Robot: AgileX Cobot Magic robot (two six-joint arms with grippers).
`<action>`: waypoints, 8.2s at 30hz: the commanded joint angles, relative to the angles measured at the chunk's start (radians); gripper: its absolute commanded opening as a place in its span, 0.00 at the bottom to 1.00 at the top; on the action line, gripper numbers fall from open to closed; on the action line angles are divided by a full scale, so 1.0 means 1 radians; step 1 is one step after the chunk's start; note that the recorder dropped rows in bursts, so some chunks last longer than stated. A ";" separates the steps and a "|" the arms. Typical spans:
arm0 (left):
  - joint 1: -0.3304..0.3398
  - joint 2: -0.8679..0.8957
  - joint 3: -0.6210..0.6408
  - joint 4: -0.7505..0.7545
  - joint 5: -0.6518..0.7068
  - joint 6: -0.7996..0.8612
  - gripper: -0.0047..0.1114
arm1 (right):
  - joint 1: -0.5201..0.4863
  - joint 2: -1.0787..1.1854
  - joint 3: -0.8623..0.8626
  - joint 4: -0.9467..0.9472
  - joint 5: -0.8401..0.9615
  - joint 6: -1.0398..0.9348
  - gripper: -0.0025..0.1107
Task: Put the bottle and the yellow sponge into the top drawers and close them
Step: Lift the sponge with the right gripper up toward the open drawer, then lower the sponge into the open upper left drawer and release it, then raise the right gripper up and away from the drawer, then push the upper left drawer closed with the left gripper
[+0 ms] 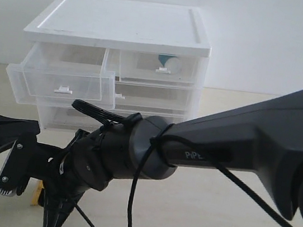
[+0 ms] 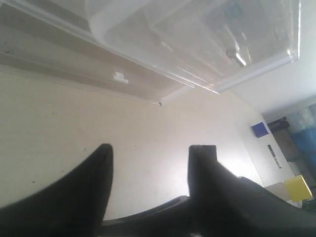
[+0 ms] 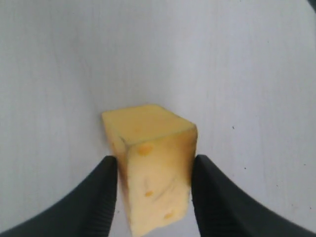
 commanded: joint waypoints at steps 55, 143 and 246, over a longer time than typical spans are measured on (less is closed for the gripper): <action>0.004 -0.002 0.004 -0.016 -0.002 0.007 0.42 | 0.014 -0.058 -0.004 0.051 0.090 0.108 0.02; -0.046 -0.002 0.004 0.054 -0.002 -0.057 0.42 | -0.389 -0.380 -0.306 0.045 0.562 0.549 0.50; -0.086 -0.018 -0.512 0.248 -0.002 -0.541 0.07 | -0.393 -0.576 0.149 0.079 0.234 0.510 0.23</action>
